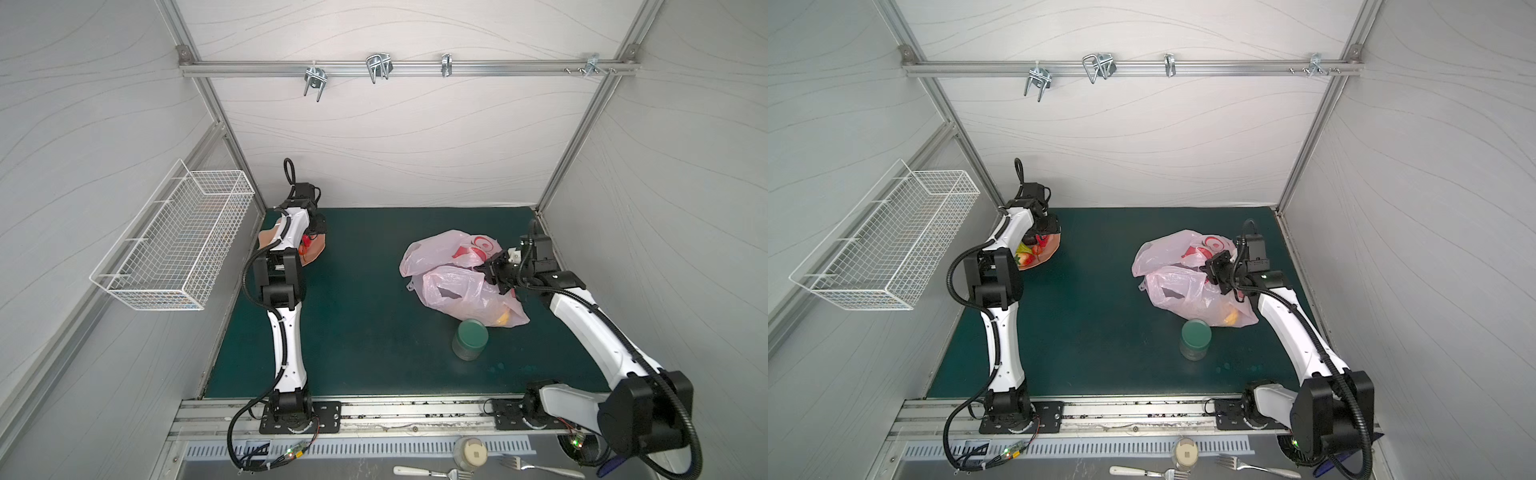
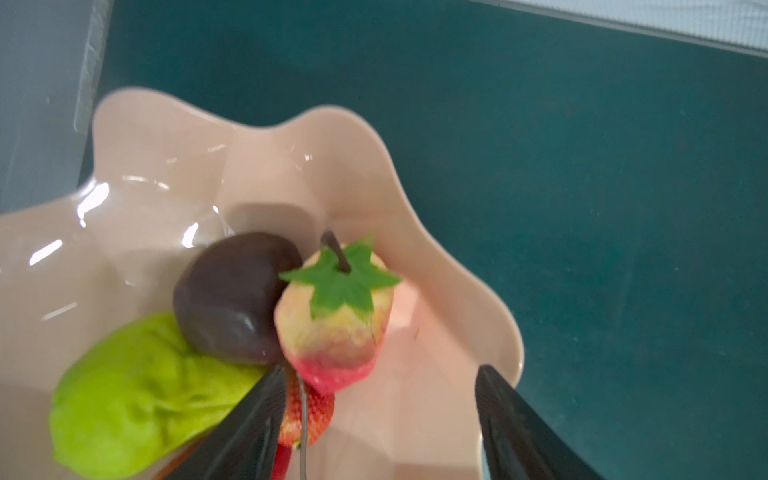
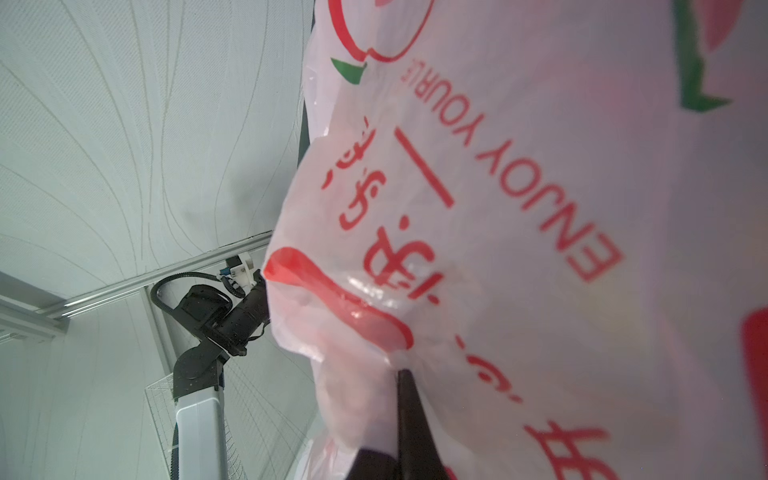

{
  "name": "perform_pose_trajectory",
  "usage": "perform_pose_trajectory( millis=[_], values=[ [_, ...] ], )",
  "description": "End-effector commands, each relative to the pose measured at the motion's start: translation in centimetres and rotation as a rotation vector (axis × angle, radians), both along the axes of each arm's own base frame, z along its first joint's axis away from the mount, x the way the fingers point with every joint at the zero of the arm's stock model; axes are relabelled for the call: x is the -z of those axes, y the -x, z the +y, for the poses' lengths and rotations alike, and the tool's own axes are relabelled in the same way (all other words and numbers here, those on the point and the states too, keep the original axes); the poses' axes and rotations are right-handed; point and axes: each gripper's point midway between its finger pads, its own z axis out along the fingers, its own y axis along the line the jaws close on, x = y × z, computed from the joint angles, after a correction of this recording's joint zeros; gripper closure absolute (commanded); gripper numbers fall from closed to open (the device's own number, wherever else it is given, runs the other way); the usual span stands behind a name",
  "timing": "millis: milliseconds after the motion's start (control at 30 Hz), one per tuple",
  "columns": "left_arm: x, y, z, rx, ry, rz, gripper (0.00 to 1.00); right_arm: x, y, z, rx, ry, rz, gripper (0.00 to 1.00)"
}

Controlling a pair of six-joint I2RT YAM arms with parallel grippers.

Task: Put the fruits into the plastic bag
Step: 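Lower the left gripper and close it on the yellow-red peach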

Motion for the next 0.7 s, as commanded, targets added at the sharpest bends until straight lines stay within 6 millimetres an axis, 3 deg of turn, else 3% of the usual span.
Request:
perform_pose_trajectory(
  millis=[0,667],
  values=[
    [-0.3,-1.6,1.3,-0.002,-0.02,-0.042,0.28,-0.1,-0.3,-0.3,0.008,0.009,0.0,1.0],
    [1.8,-2.7,3.1,-0.017,0.063,-0.049,0.32,-0.5,0.0,-0.5,0.02,0.033,0.006,1.0]
  ],
)
